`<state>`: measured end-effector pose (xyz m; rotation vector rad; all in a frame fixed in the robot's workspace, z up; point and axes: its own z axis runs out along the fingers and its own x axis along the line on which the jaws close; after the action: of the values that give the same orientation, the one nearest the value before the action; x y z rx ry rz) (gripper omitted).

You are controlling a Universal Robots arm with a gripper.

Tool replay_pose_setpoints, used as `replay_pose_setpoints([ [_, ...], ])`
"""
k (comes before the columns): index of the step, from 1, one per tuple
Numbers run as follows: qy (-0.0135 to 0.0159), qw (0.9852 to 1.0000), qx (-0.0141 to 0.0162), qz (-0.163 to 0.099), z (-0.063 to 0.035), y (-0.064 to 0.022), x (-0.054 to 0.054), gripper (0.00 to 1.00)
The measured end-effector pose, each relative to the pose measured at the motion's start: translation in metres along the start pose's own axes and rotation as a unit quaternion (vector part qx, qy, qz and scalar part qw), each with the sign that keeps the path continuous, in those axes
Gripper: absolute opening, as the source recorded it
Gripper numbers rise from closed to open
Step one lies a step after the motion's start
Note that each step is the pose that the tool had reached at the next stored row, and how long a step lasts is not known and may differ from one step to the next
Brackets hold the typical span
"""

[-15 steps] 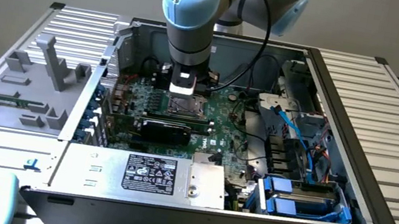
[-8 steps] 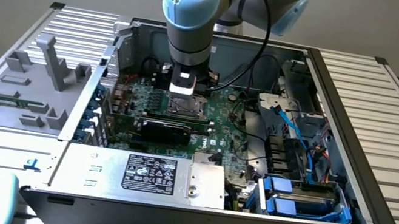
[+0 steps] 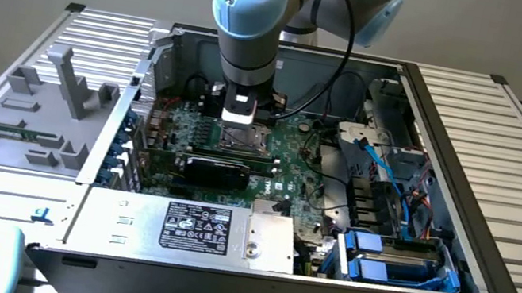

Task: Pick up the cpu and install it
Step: 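Install the first cpu locking lever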

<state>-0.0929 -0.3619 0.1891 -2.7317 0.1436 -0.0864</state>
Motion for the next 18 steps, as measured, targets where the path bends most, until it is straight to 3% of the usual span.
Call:
replay_pose_setpoints([
  [18,-0.0001,1.0,0.0003,0.0,0.0002,-0.0014,-0.0016,0.12],
])
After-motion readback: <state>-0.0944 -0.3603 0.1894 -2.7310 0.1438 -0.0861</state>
